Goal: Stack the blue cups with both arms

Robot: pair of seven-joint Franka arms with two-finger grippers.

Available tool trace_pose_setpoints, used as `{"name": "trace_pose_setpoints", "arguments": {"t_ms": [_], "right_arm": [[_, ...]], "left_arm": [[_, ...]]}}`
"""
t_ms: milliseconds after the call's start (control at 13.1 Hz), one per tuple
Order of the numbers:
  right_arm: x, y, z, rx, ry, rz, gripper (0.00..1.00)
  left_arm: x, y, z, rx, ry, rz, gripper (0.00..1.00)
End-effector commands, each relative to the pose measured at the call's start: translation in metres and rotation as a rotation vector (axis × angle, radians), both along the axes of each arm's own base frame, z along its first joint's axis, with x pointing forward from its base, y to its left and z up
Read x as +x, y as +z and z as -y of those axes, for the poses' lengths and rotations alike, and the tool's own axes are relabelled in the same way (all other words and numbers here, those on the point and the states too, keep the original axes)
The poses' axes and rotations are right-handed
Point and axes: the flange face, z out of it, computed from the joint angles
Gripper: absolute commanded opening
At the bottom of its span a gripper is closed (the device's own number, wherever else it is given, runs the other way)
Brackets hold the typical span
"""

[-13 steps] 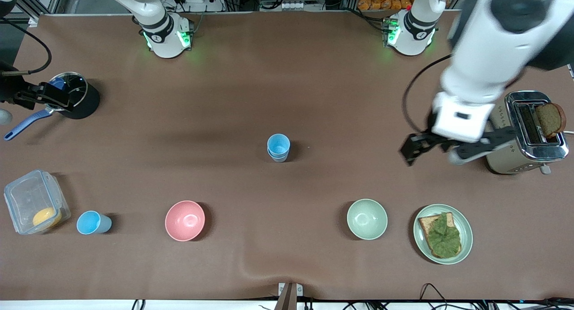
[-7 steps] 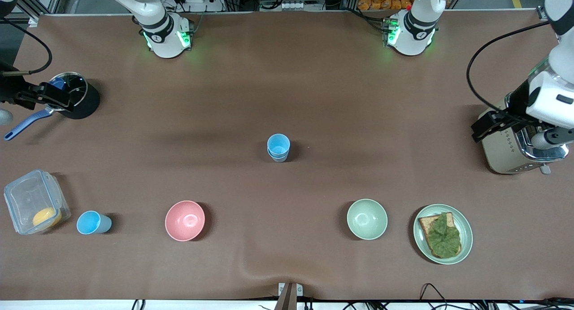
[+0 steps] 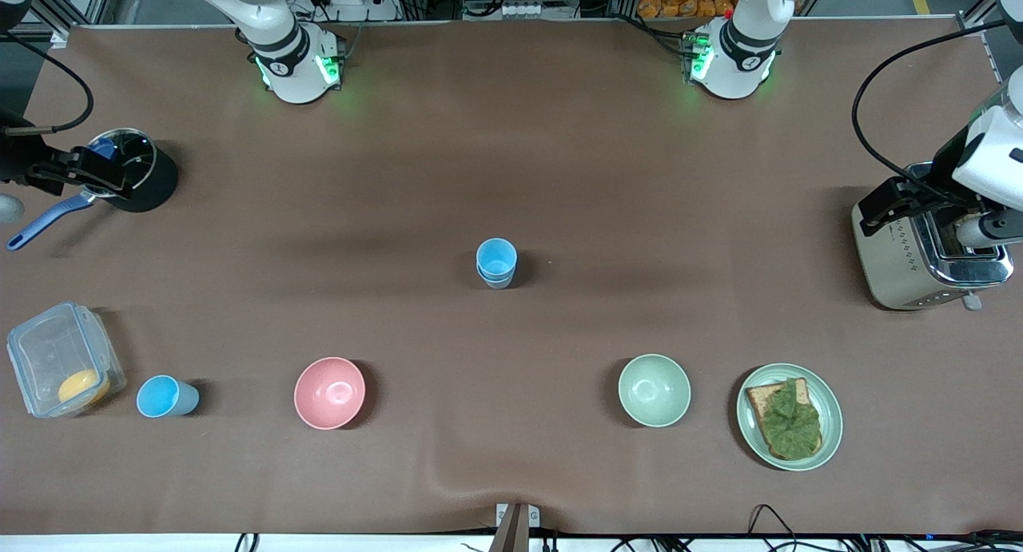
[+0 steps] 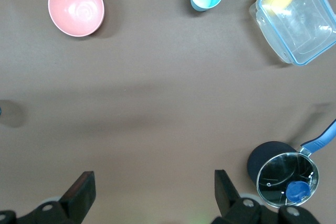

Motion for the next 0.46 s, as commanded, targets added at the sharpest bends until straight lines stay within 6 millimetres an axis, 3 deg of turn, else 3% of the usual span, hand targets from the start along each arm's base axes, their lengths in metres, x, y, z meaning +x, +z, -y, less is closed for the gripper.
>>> {"name": "trace_pose_setpoints", "arguments": {"t_ms": [0,382], "right_arm": [[-0.003,0.002,0.000,-0.019,0.003,-0.002,1.00],[-0.003,0.001,0.000,-0.019,0.004,-0.003,1.00]], "left_arm": [[-0.010,0.002,-0.003,-0.042,-0.019,-0.031,1.00],[-0.022,-0.004,0.010,-0.034,-0.050,-0.112,1.00]]}}
